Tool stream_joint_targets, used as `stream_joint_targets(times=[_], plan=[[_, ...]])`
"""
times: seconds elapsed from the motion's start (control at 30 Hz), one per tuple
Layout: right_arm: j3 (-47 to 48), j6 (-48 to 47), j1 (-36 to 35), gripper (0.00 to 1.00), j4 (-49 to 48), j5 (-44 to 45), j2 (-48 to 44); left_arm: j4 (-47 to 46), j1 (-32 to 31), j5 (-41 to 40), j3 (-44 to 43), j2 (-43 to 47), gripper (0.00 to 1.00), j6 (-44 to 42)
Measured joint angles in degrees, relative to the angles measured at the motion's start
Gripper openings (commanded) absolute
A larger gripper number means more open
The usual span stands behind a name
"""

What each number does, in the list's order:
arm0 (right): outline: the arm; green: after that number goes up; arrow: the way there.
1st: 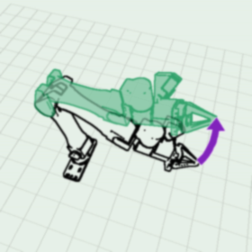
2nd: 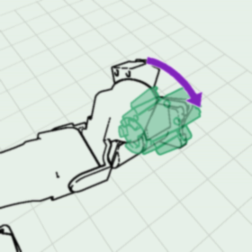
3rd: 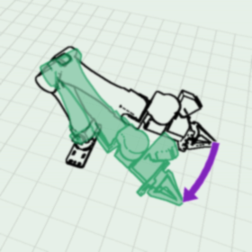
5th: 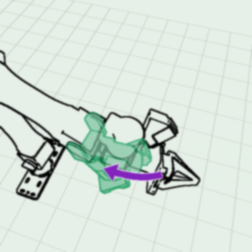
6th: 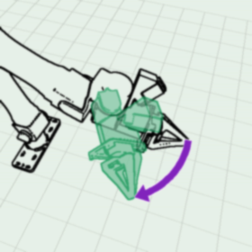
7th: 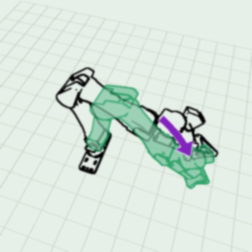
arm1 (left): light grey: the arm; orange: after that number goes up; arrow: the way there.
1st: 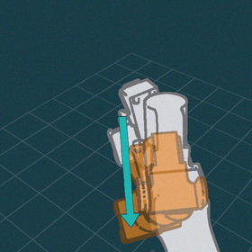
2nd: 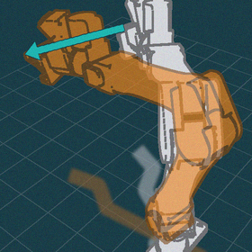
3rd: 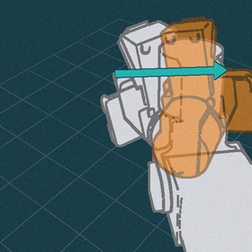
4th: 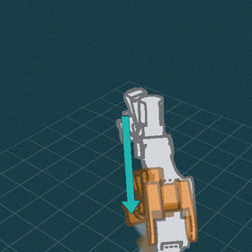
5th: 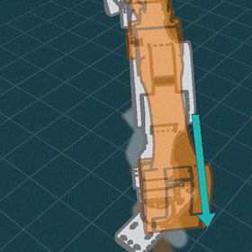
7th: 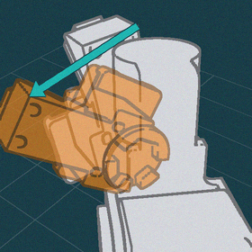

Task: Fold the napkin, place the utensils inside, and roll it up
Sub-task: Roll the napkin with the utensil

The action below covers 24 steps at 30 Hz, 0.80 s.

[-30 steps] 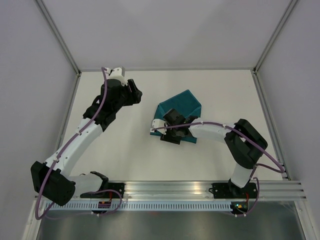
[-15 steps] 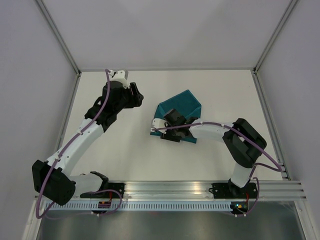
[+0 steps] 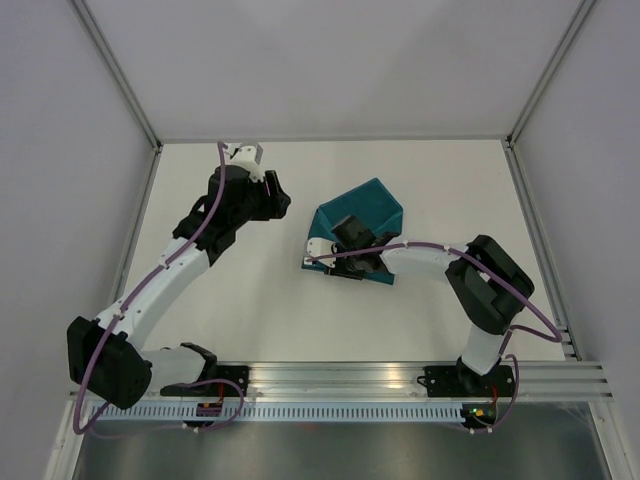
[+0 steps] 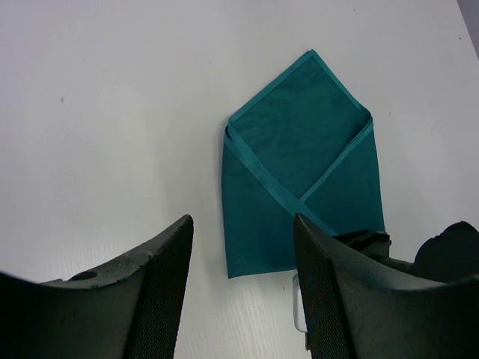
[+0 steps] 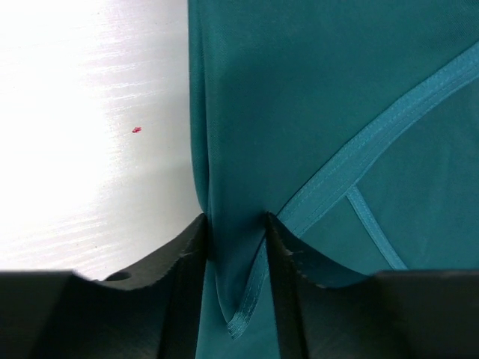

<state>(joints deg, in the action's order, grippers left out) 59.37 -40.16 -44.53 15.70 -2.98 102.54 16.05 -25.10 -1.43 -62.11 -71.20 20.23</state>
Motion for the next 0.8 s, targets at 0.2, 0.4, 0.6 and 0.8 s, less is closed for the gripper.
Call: stream_joint_targets(times=[0.2,0.4,0.6,0.8], plan=[[0.2,-0.8,0.2,0.29,0.6,-1.4,0.4,-1.5,0.0,1.1,3.3,1.4,0.62,-0.2],[1.9,-1.5,1.8,0.2,3.0,-5.2,1.3,-5.6,-1.2,1.8,7.2,7.3,0.62,-0.5],[5.0,-2.3,5.1,0.17,7.1,-11.9,3.2,-12.6,-6.9,0.2,12.0,15.0,0.62,-3.1],[7.2,-3.6,8.0,0.17,10.3,-17.8,4.8,-20.7,-12.2,-1.4,18.5,22.2,0.62,-8.4]])
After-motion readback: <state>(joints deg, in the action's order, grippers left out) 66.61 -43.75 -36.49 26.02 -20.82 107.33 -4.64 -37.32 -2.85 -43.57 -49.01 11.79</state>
